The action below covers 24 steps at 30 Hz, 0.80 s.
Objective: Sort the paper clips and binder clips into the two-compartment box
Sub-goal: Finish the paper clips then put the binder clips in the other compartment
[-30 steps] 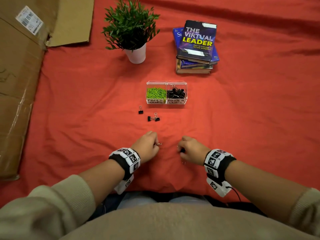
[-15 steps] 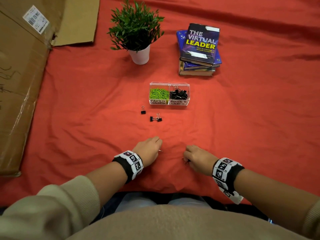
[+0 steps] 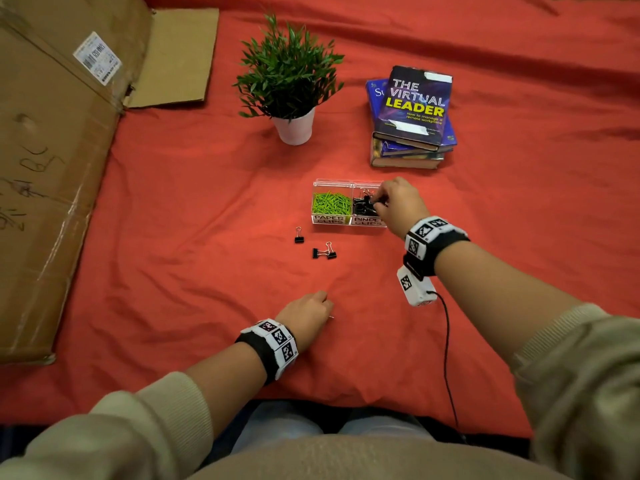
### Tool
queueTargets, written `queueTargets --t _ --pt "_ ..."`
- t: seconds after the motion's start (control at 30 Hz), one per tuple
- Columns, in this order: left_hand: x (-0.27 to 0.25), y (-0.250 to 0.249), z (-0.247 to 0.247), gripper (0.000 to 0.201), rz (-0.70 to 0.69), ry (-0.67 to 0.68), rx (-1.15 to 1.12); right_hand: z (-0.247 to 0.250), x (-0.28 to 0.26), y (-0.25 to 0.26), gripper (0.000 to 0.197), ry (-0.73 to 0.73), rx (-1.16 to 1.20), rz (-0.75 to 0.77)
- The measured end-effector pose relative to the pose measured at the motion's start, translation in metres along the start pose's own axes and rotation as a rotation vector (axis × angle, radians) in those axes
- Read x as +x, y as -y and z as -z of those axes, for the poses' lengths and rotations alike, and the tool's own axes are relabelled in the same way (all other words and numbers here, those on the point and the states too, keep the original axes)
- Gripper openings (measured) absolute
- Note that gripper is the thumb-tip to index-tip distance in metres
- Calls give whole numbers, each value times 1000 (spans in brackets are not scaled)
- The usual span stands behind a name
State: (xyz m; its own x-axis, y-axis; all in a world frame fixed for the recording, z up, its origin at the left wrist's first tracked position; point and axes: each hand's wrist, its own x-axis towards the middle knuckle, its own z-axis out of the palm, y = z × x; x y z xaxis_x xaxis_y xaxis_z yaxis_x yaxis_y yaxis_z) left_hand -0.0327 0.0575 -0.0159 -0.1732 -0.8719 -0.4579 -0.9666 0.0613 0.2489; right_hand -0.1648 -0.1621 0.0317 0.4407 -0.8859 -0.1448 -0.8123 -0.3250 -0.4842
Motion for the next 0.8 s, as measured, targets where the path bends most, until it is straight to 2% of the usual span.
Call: queueTargets --t 0.07,0.13,0.17,0.23,0.3,0.33,0.47,0.57,0.7,0.8 --pt "0 8 2 17 30 -50 -95 -5 3 7 20 -10 -69 16" --pt "1 21 7 18 83 -143 -228 -15 -4 19 19 -95 -51 141" --pt "2 28 12 17 117 -198 -292 -23 -11 26 18 -74 -41 209" --pt "5 45 26 12 183 -299 -387 -46 -25 36 19 129 -57 271" --pt "13 57 46 8 219 -381 -443 -69 -35 39 22 334 -115 227" --pt "18 60 58 7 219 -420 -463 -77 -39 37 23 373 -127 204" --pt "55 57 108 5 159 -516 -489 -87 -49 28 25 342 -104 180" --pt "92 39 133 8 77 -509 -487 -88 -56 23 23 342 -92 165" --pt "137 5 144 14 11 -420 -410 -83 -67 9 29 326 -67 123" --pt "153 -4 134 20 -11 -329 -267 -71 -78 -2 18 264 -29 61"
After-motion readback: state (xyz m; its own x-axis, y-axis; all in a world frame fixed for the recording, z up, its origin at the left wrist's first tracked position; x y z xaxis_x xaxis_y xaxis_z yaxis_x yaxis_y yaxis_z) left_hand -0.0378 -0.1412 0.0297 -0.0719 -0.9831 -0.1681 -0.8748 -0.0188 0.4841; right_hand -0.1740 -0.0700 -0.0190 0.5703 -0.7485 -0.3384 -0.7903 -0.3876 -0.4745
